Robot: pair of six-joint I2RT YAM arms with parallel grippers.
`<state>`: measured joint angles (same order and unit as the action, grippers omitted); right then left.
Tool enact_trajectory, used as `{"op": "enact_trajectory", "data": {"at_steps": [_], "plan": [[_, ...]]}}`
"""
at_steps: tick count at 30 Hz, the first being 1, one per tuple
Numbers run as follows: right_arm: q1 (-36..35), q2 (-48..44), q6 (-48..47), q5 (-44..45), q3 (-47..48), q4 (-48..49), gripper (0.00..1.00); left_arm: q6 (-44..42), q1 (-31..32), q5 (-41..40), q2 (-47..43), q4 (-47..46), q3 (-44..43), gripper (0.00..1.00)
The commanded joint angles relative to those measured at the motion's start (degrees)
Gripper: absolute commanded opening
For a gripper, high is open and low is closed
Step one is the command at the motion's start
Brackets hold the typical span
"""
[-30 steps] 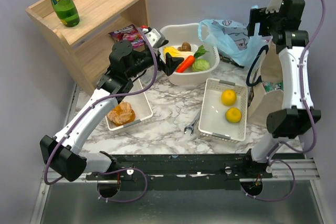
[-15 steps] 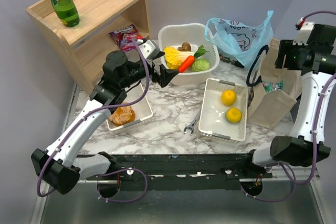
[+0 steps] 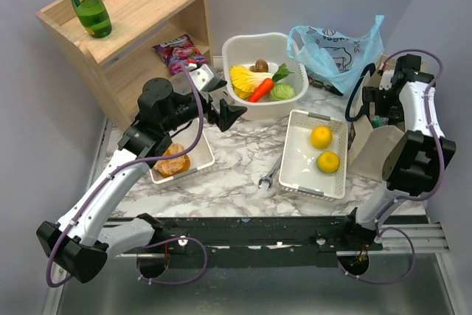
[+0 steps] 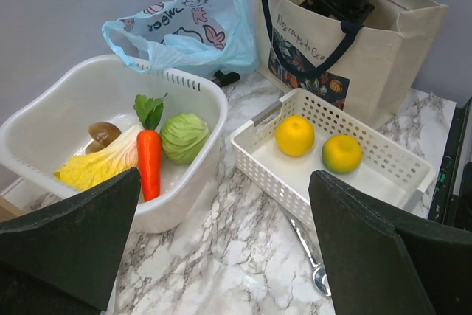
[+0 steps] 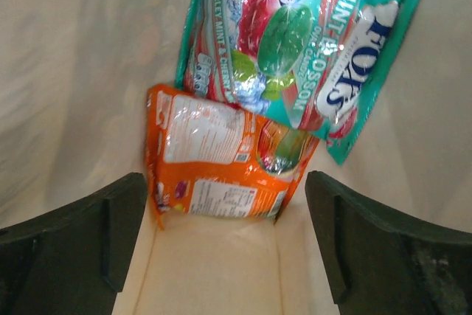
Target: Untie the knot of the grocery bags and take out the mixed food
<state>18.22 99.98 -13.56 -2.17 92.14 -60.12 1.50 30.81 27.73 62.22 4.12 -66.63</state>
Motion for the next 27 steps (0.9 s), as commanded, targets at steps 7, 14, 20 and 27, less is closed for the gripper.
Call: {"op": "enact_trajectory", "data": {"at_steps": [7,14,20,27], "plan": [[0.3,11.8,-0.1,3.4,-11.6,13.0,1.0,-5.7,0.0,-3.1,-1.6,6.0,-0.6,0.98],[1.2,17.0,-1.6,3.3,-16.4,17.0,0.84,-6.6,0.0,-4.5,-1.2,8.2,-2.0,0.98],[3.1,14.2,-3.5,2.6,-16.0,15.2,0.23,-5.9,0.0,-4.4,-0.9,7.9,-2.1,0.99],[4.5,3.6,-7.3,-3.1,-8.4,10.4,0.0,-4.8,-0.1,-3.5,-1.1,6.8,-1.4,0.99]]}}
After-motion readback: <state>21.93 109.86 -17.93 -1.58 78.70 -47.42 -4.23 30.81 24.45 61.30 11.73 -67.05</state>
